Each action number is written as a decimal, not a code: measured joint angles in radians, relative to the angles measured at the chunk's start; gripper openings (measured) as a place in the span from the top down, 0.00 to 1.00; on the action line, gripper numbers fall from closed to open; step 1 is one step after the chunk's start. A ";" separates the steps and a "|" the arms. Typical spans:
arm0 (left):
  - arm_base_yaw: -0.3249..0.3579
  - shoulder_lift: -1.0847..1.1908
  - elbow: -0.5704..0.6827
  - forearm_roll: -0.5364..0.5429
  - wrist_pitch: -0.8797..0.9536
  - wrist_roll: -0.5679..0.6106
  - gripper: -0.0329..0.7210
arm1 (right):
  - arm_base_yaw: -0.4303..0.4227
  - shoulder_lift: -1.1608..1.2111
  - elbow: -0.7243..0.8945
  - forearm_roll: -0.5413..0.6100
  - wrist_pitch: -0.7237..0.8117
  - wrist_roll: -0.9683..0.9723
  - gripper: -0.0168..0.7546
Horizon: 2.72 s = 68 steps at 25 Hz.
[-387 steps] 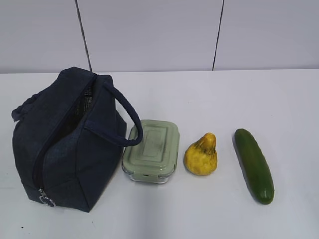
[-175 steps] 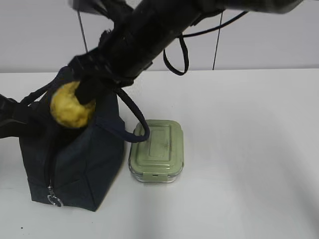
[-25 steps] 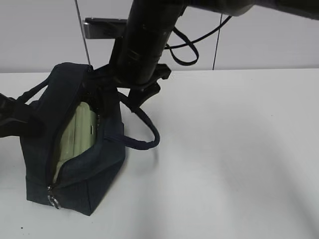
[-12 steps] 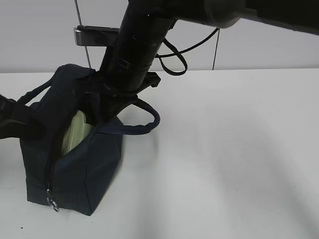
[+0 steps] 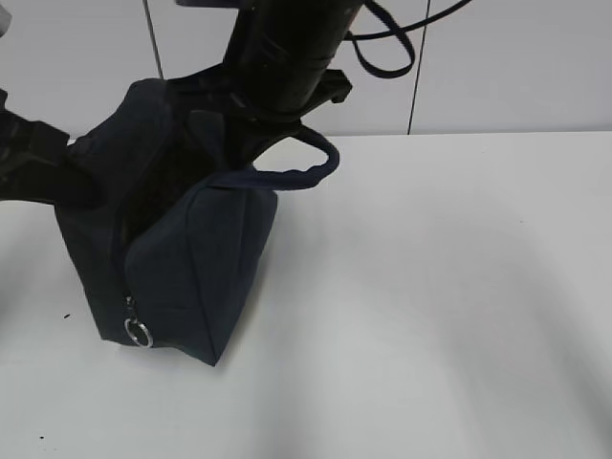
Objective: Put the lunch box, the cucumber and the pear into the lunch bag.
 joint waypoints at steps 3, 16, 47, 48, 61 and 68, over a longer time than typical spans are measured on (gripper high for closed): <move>-0.057 0.048 -0.050 0.000 0.003 -0.008 0.98 | -0.022 -0.059 0.092 -0.018 -0.036 0.019 0.97; -0.233 0.212 -0.117 0.036 -0.036 -0.088 0.94 | -0.090 -0.279 0.580 -0.010 -0.305 0.015 0.97; -0.297 -0.488 0.494 0.065 -0.583 -0.048 0.52 | 0.362 -0.747 1.337 0.045 -1.148 -0.132 0.35; -0.297 -0.502 0.499 0.067 -0.580 -0.046 0.52 | 0.368 -0.733 1.359 0.054 -1.175 -0.132 0.35; -0.298 -0.528 0.503 0.069 -0.553 -0.046 0.53 | 0.377 -0.381 1.405 -0.094 -1.518 0.109 0.35; -0.298 -0.528 0.503 0.072 -0.552 -0.046 0.54 | 0.377 -0.218 1.405 -0.094 -1.682 0.151 0.35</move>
